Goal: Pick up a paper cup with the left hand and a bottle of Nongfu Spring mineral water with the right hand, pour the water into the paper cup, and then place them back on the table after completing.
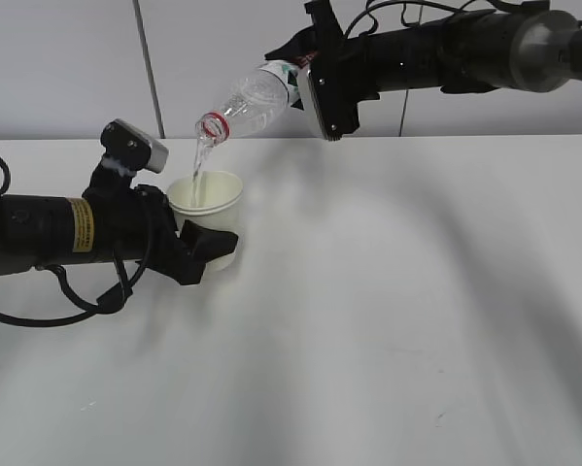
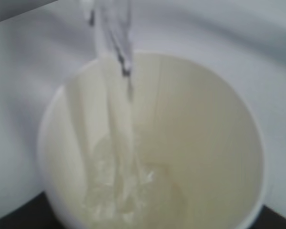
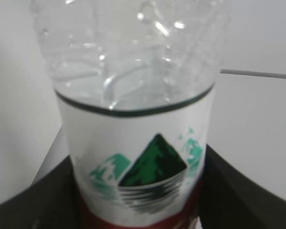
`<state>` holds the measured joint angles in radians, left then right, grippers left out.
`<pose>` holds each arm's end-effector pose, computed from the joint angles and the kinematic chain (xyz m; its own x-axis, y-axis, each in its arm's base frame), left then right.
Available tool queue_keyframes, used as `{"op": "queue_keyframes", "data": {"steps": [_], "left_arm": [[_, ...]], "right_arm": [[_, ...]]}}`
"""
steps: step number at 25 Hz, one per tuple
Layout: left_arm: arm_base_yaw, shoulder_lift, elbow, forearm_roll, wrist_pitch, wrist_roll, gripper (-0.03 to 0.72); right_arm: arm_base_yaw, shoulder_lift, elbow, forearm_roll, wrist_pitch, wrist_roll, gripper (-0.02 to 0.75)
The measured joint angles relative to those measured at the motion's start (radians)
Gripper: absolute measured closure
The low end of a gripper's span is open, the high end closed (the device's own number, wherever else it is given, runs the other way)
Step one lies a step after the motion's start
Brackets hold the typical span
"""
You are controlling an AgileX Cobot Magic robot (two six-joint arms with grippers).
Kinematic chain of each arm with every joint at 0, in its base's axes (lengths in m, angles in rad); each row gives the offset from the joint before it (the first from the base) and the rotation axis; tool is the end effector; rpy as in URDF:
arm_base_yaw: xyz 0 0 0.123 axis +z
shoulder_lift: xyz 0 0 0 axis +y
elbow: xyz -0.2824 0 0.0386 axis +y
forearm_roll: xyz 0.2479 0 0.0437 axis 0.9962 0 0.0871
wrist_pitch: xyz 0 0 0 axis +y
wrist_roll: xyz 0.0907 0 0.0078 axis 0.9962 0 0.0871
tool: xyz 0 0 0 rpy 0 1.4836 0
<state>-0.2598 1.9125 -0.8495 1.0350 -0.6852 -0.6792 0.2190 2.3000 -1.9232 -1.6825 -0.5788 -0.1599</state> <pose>0.3290 -0.1386 0.1388 -0.3611 0.3002 -0.8829 0.7615 0.6413 -0.0934 0.5115 0.1644 0.2302 0.7495 -0.6564 0.0857 -0.1352 -0.2785 -0.9509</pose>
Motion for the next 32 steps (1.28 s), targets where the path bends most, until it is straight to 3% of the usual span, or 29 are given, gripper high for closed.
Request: {"op": "queue_keyframes", "data": {"steps": [32], "left_arm": [[0.0,0.001,0.0,-0.027,0.006,0.0,0.282]], "right_arm": [[0.0,0.0,0.0,0.006,0.036,-0.008,0.29]]}}
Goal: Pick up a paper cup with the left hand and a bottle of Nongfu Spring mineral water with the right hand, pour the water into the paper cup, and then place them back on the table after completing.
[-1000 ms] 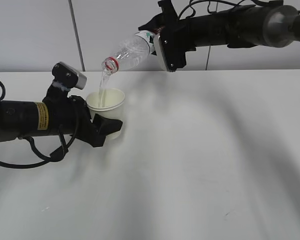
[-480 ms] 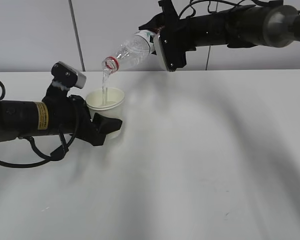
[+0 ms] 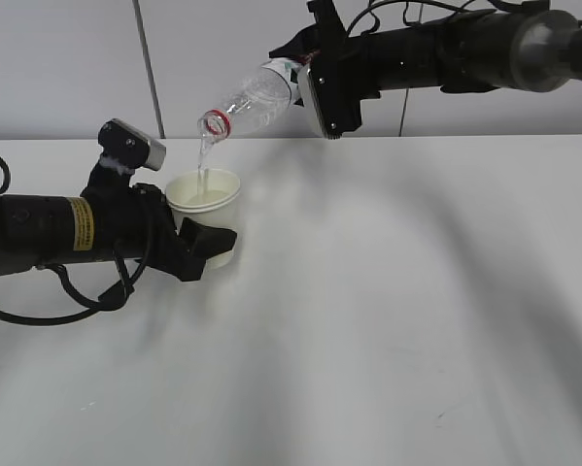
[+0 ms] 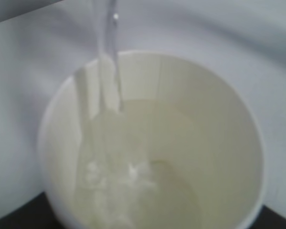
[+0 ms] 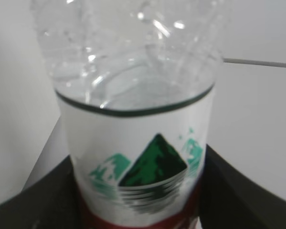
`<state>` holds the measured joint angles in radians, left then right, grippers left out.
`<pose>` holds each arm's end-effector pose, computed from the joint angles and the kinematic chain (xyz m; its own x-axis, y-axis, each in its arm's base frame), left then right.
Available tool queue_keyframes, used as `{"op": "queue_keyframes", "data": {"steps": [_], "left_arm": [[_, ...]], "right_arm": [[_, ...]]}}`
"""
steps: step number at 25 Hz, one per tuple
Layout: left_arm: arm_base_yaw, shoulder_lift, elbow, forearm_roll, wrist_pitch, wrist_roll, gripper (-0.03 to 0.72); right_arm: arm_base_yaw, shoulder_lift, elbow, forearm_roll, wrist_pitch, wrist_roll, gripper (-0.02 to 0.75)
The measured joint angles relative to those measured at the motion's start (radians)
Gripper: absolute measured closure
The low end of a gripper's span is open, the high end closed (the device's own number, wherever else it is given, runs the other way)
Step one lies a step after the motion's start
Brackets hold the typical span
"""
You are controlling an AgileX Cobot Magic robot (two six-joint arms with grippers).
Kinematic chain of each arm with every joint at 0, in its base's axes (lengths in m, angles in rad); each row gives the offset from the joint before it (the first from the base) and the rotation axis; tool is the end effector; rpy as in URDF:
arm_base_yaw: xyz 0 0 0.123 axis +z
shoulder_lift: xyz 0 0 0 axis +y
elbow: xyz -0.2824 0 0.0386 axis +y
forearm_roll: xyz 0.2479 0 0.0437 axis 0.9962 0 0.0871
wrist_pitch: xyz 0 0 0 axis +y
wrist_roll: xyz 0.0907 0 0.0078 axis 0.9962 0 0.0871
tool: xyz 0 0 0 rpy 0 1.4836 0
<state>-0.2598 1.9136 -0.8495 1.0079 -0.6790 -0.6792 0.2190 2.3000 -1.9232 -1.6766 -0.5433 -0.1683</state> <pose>0.3304 -0.1378 0.1387 -0.3746 0.2826 -0.8831 0.7443 0.6596 -0.1047 0.5139 0.1622 0.2303 0.7265 -0.6799 0.0995 -0.1344 -0.2827 -0.9498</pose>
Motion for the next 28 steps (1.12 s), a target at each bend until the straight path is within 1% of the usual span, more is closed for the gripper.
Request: {"op": "queue_keyframes", "data": {"steps": [14,16,20,24,28], "left_arm": [[0.001,0.0,0.0,-0.007,-0.001,-0.001,0.282],[0.001,0.0,0.0,-0.021,-0.001,0.012,0.282],[0.006,0.0,0.0,-0.096,-0.018,0.099,0.282],[0.035,0.0,0.0,-0.14,-0.067,0.128,0.282],[0.062,0.0,0.0,-0.148,-0.089,0.133,0.282]], "right_arm": [[0.0,0.0,-0.002,0.002,0.0,0.003,0.29],[0.0,0.0,-0.002,0.002,-0.002,0.065,0.29],[0.0,0.0,-0.002,0.004,-0.011,0.193,0.29],[0.0,0.0,-0.002,0.006,-0.013,0.268,0.29],[0.0,0.0,-0.002,0.008,-0.017,0.486,0.29]]}}
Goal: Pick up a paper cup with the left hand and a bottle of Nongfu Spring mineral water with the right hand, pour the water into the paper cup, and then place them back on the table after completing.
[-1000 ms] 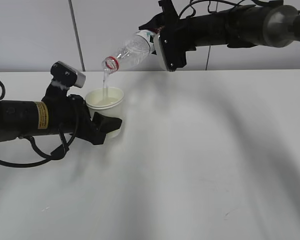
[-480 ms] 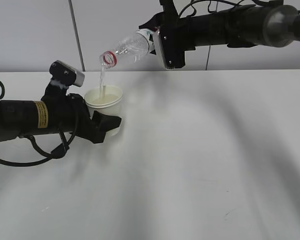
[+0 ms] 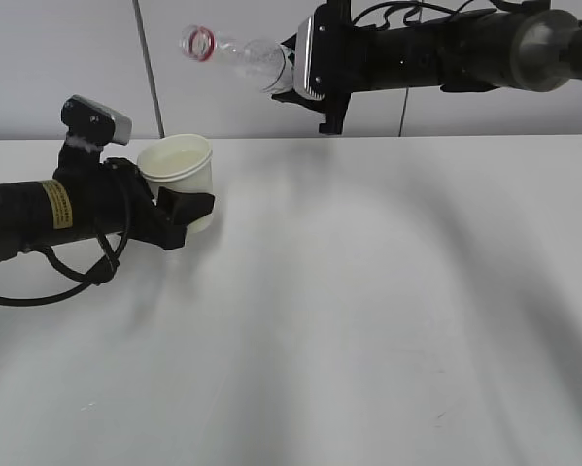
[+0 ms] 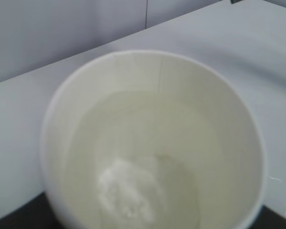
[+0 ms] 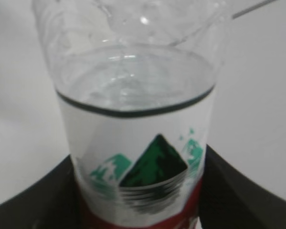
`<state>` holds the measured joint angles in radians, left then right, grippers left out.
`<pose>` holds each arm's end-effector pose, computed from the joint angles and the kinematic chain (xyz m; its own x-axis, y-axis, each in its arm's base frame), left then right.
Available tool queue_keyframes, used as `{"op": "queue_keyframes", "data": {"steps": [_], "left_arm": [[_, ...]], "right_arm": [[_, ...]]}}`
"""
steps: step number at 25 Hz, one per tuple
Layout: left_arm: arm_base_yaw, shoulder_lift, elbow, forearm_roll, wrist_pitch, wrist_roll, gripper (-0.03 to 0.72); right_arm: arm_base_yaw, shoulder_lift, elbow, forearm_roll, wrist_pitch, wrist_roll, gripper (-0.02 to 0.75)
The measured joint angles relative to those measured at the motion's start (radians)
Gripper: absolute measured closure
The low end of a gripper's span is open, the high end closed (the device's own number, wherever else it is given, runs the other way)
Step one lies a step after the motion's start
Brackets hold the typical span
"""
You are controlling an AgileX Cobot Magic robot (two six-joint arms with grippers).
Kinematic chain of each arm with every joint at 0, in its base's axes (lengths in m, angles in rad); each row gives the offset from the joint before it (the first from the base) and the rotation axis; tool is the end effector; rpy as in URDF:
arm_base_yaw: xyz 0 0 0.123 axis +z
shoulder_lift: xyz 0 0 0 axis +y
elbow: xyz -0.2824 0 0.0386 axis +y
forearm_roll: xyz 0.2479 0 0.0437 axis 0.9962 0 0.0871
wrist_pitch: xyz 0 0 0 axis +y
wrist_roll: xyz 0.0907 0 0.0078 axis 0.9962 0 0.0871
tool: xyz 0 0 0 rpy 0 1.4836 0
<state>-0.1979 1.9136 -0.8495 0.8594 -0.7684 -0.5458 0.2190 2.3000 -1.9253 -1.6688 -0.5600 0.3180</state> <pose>0.3442 -0.1178 0.1492 -0.2947 0.1882 -0.9369 0.6913 0.7189 -0.0731 0.5131 0.1634 0.2314 0.5886 -0.7209 -0.3659 -0.4614 0.0722 -0.8843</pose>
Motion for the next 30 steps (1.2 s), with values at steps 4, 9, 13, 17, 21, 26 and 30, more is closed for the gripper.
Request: {"op": "queue_keyframes", "data": {"steps": [4,9,13,17,21,26,30], "left_arm": [[0.006,0.0,0.0,0.0,-0.001,0.018,0.282],[0.008,0.001,0.0,0.0,-0.001,0.06,0.282],[0.008,0.014,0.0,0.0,-0.009,0.062,0.282],[0.009,0.03,0.015,0.001,-0.06,0.062,0.282],[0.009,0.044,0.031,0.003,-0.085,0.062,0.282],[0.009,0.085,0.032,0.032,-0.138,0.062,0.282],[0.008,0.133,0.032,0.05,-0.22,0.062,0.282]], "right_arm": [[0.0,0.0,0.0,-0.01,-0.039,0.346,0.29],[0.0,0.0,0.0,-0.077,-0.134,0.677,0.29],[-0.002,0.0,0.0,-0.081,-0.196,0.792,0.29],[-0.024,0.003,0.044,0.017,-0.264,0.806,0.29],[-0.067,0.007,0.115,0.111,-0.316,0.776,0.29],[-0.106,0.012,0.206,0.204,-0.353,0.693,0.29],[-0.124,0.012,0.278,0.264,-0.392,0.603,0.29]]}}
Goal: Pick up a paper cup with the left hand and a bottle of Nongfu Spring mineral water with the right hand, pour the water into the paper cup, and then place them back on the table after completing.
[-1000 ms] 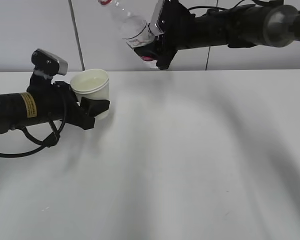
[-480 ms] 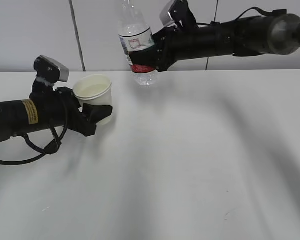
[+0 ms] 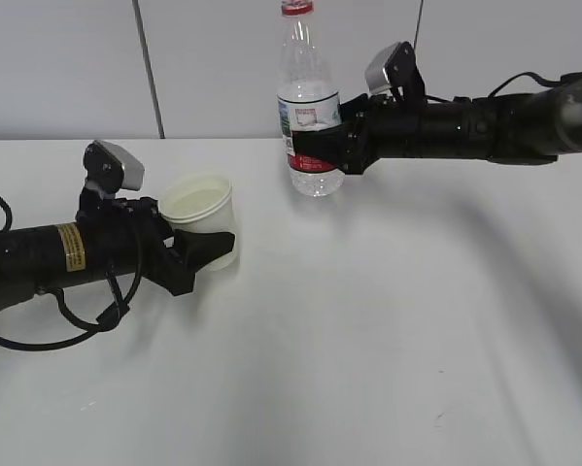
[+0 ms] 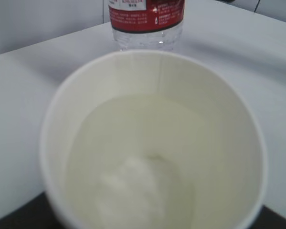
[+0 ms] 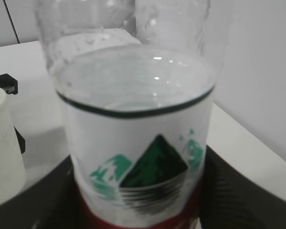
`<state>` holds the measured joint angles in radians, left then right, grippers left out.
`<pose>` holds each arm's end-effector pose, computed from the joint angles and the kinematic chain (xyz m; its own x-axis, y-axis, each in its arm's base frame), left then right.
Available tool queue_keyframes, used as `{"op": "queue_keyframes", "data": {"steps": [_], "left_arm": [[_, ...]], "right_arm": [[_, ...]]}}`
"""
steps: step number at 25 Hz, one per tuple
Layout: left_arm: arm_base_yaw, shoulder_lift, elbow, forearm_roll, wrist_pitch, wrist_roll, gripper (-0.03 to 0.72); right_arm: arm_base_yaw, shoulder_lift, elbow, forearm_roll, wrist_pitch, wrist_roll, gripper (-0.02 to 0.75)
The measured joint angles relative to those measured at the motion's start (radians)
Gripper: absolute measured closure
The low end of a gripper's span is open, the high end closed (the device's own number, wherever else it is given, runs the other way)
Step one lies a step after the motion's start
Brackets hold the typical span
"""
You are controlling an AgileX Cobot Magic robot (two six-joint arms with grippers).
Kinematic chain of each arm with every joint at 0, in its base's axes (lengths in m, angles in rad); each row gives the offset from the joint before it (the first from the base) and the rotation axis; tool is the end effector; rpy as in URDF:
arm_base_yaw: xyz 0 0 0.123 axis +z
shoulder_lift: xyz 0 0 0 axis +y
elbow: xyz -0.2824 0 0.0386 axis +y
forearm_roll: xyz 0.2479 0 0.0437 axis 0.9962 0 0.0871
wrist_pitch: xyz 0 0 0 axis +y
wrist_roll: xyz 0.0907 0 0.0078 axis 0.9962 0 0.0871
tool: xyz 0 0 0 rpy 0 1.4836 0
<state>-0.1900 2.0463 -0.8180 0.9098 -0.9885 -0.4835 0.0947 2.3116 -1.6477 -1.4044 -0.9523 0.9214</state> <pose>0.3337 -0.1252 0.1114 -0.2732 0.1533 -0.9496 0.7834 0.6083 -0.1272 0.4832 0.1193 0.1685 -0.0265 -0.2173 -0.9757 -0.8762 0.4748 -0.0820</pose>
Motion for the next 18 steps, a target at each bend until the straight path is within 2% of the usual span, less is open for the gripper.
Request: {"op": "queue_keyframes", "data": {"steps": [10,18], "left_arm": [[-0.013,0.052,0.0,0.04,-0.036,0.06,0.283],[-0.039,0.077,0.0,0.021,-0.05,0.106,0.283]], "right_arm": [[-0.007,0.0,0.192,0.192,-0.145,-0.354,0.29],[-0.009,0.0,0.328,0.334,-0.163,-0.532,0.29]]}}
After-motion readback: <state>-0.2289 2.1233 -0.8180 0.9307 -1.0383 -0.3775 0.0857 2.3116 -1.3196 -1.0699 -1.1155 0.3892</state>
